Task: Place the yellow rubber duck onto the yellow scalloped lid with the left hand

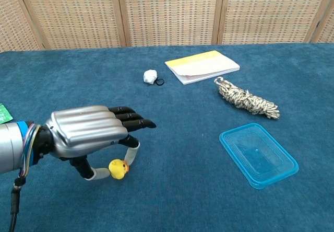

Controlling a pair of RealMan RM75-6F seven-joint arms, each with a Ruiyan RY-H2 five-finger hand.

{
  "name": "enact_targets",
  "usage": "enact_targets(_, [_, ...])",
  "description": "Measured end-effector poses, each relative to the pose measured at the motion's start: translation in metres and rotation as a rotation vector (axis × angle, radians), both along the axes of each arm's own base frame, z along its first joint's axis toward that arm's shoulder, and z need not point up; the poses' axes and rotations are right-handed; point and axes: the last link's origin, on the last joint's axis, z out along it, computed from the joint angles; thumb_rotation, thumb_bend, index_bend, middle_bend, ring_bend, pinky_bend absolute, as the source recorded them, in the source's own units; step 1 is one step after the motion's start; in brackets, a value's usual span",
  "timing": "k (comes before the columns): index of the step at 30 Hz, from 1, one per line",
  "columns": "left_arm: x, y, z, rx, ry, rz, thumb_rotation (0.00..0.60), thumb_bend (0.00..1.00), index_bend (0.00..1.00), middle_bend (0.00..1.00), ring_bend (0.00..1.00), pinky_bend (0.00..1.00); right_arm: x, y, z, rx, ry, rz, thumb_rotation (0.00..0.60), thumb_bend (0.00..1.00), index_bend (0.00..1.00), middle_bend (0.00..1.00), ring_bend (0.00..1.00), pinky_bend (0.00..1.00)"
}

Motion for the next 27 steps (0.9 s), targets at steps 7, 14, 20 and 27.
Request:
enact_targets(7, [-0.012,0.020,0.032,0.083,0.000,0.040,0.600,0.37,0.49,0.00,0.00,0.00,0.001,0.000,0.000,-0.004,0.003,0.002,0.600,0.00,0.00,0.00,0.00,0.00])
enact_targets(14, [-0.045,0.050,0.079,0.205,0.019,0.144,0.600,0.37,0.49,0.00,0.00,0.00,0.001,0.000,-0.002,0.001,0.012,0.002,0.600,0.00,0.00,0.00,0.00,0.00])
enact_targets(20, [-0.073,0.068,0.100,0.253,0.012,0.258,0.600,0.37,0.49,0.00,0.00,0.00,0.003,0.000,-0.005,0.005,0.021,0.007,0.600,0.00,0.00,0.00,0.00,0.00])
enact_targets(27, [-0.086,0.075,0.093,0.243,-0.004,0.308,0.600,0.37,0.49,0.00,0.00,0.00,0.003,0.000,-0.007,0.008,0.029,0.004,0.600,0.00,0.00,0.00,0.00,0.00])
